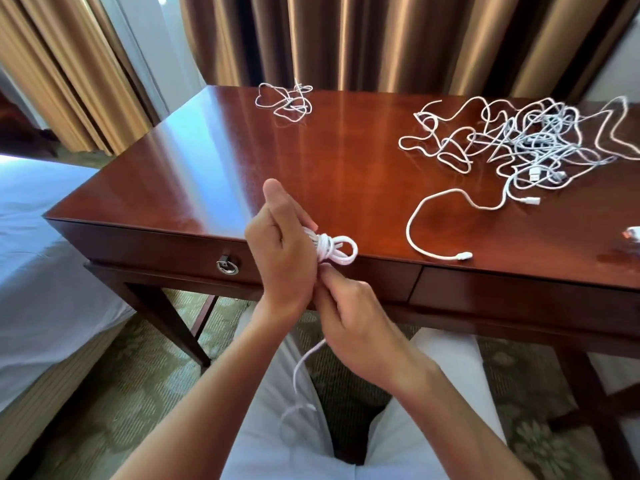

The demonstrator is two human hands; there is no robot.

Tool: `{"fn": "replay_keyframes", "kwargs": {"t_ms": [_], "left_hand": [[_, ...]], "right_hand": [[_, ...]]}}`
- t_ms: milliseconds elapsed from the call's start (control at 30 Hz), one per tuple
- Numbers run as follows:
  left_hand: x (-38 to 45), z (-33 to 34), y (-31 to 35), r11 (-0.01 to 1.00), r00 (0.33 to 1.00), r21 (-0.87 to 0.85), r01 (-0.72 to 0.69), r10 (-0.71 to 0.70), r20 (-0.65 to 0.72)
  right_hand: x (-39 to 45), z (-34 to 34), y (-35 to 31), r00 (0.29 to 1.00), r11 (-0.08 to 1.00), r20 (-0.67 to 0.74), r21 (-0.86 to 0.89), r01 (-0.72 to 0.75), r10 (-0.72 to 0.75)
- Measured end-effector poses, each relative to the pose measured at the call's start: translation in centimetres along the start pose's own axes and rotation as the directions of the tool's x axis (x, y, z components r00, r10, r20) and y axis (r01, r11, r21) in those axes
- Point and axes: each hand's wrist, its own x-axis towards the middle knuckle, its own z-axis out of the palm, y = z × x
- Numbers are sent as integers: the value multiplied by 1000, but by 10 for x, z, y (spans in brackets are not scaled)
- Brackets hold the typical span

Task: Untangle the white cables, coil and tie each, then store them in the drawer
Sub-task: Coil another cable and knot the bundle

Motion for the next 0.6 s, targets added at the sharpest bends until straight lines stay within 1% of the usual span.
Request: {"fn": "replay_keyframes", "kwargs": {"t_ms": [67,100,167,233,267,300,367,433,500,533,600], "left_hand": [[-3,-6,-7,971,978,134,-199,188,89],[-4,-9,-11,943,955,181,-278,252,155],[-4,-16,-17,900,914,238,-366,299,272],[-2,-21,-19,898,880,218,-383,283,381],[-2,-22,-19,921,868,175,-348,246,431],[-4,-23,-17,954,861,118,-276,191,472],[-9,-21,-9,998,847,-15,-66,64,527],[-14,-16,0,989,856,-115,89,-17,516],[-15,-10,10,974,900,-174,145,-57,432],[-15,-7,13,973,926,-185,135,-58,372],[-17,-3,17,984,963,-167,54,-7,269]], "right_hand": [[-4,-9,-8,997,992,71,-125,-6,15],[-5,-16,-12,996,984,92,-179,8,9],[-6,-31,-17,994,956,105,-287,65,-36],[-5,-48,-21,991,933,75,-334,130,-111],[-3,-56,-22,989,941,47,-304,147,-139],[-1,-64,-21,988,954,16,-258,152,-153],[6,-77,-13,987,982,-55,-125,141,-149],[14,-79,-3,989,992,-90,47,121,-116],[16,-67,6,992,982,-103,167,88,-72],[16,-59,10,993,976,-108,201,79,-58],[11,-40,15,995,975,-93,213,55,-36]]}}
